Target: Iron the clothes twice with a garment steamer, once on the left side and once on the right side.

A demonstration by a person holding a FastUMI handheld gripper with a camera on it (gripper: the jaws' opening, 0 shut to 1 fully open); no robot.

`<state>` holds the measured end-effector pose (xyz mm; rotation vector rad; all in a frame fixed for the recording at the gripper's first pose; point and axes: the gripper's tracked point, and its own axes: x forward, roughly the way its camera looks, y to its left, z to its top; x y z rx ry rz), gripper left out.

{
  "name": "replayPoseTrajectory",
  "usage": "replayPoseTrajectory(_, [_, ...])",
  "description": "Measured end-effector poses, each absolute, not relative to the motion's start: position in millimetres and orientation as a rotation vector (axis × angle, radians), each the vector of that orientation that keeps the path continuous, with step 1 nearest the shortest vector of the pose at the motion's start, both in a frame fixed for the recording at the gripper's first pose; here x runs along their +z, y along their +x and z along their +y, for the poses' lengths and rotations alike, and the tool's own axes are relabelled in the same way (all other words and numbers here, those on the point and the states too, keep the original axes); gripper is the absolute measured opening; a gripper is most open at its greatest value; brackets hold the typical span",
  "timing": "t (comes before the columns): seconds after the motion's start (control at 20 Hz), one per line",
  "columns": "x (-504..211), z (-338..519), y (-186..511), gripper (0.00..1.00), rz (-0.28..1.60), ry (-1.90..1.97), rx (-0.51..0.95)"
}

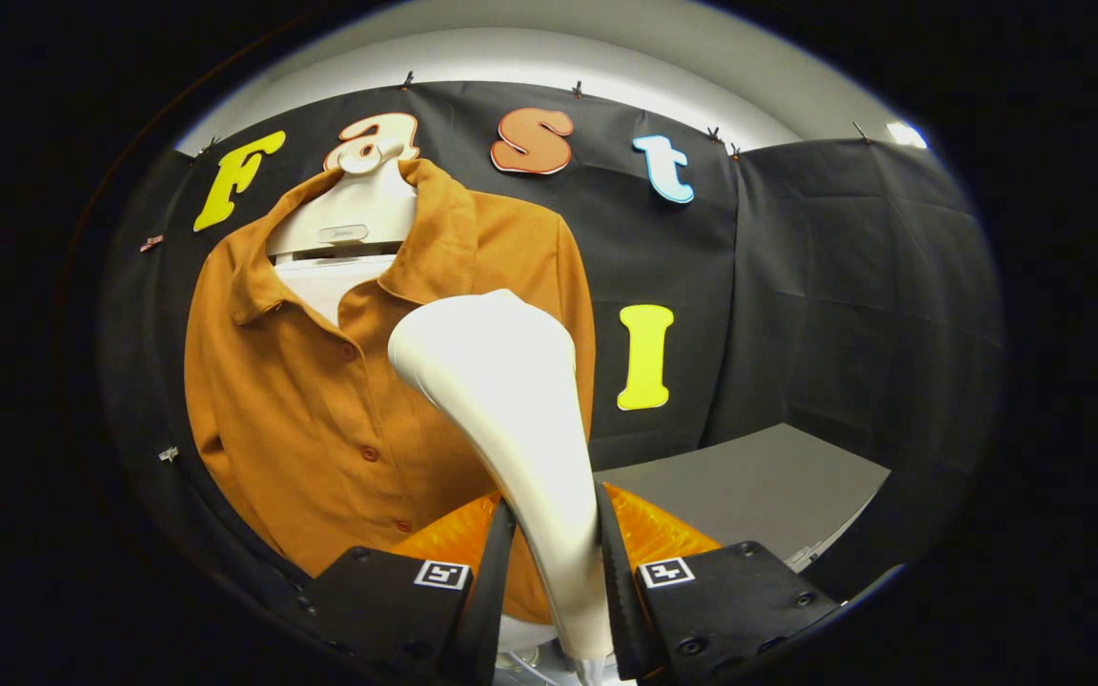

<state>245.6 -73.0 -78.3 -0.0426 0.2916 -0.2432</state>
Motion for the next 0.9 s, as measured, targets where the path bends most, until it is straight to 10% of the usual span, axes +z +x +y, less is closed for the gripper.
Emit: replayPoseTrajectory(0.9, [-163.4,-50.4,294.8,0.50,0.495,-0.086,-0.286])
